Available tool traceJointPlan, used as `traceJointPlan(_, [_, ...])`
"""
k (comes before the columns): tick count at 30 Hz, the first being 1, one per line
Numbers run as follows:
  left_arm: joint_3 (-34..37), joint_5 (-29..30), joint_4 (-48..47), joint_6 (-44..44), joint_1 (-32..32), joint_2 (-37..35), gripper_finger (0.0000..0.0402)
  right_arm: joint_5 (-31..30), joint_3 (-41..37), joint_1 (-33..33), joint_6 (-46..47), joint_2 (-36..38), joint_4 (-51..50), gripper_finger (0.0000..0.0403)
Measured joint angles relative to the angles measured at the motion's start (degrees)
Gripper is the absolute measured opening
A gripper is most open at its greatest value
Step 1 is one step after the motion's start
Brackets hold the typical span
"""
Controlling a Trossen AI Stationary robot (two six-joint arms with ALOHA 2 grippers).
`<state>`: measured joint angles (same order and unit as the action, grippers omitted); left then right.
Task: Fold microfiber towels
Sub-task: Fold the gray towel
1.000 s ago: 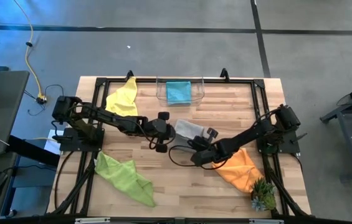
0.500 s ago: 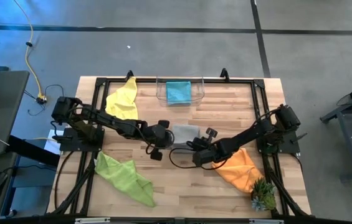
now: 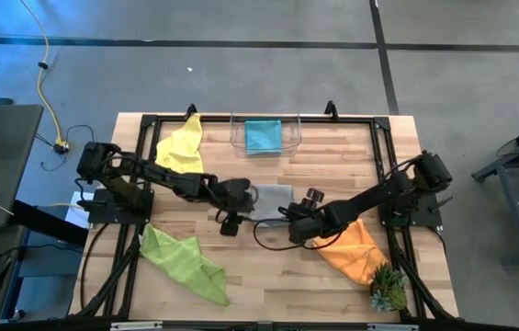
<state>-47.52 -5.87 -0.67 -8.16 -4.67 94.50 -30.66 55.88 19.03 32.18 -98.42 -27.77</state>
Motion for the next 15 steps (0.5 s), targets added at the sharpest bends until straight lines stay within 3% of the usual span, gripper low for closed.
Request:
traceJointPlan(6, [4.8,-12.3,6.1,1.7,-5.5,0.0,0.0141,6.7,-0.5,0.0,-3.9,1.9,-0.2,0.0174])
traceJointPlan(15, [12.0,-11.9,17.9,-0.7,-5.3,-1.7,0.0112,8.4,-0.5,0.0,-5.7,1.6,4.2,0.0181])
